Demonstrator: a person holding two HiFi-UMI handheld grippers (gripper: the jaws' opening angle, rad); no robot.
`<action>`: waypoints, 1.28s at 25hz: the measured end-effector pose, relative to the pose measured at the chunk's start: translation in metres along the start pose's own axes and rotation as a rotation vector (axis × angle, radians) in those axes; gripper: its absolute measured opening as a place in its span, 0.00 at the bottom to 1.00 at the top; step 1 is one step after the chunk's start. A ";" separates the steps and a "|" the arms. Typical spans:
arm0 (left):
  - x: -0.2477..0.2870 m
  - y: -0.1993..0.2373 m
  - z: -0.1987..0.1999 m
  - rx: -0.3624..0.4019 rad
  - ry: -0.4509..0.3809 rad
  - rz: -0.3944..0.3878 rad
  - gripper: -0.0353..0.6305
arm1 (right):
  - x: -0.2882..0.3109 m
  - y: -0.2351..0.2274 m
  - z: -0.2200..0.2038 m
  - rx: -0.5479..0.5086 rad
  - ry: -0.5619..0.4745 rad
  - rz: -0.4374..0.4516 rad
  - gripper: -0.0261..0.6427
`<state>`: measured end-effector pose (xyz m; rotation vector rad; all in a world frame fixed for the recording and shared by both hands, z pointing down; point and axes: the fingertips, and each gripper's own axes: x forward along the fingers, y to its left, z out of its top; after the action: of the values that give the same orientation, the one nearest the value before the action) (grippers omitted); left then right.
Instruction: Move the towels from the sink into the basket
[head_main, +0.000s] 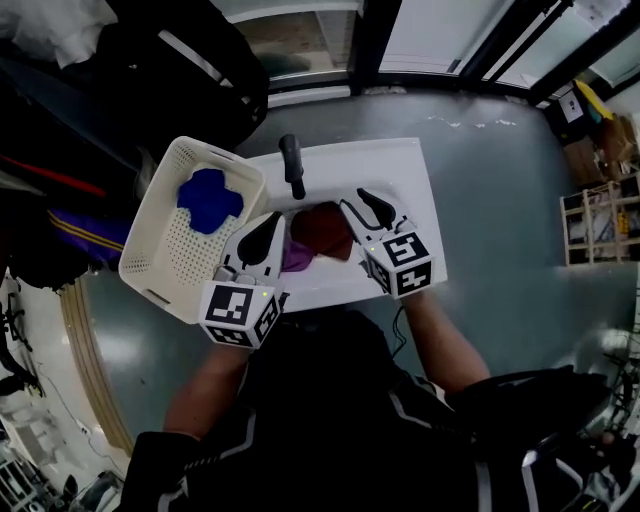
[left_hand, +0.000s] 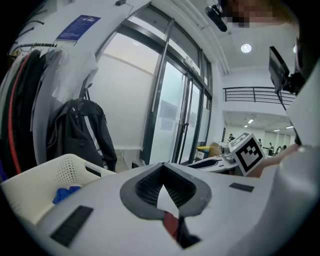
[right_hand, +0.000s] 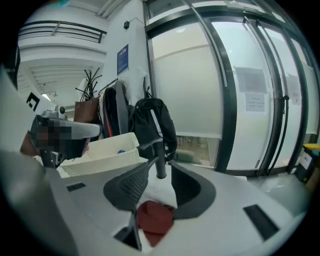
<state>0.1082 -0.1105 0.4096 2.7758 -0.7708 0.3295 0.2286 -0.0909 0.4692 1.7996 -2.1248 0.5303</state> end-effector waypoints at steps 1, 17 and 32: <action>0.005 0.003 -0.014 0.000 0.032 0.010 0.06 | 0.006 0.001 -0.012 -0.012 0.031 0.011 0.27; 0.056 0.020 -0.181 -0.061 0.391 0.120 0.06 | 0.086 0.020 -0.179 -0.118 0.419 0.237 0.45; 0.069 0.026 -0.235 -0.145 0.488 0.167 0.06 | 0.138 0.015 -0.244 -0.248 0.519 0.327 0.55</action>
<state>0.1163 -0.0970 0.6557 2.3518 -0.8545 0.9015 0.1898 -0.0951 0.7471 1.0431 -2.0040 0.6874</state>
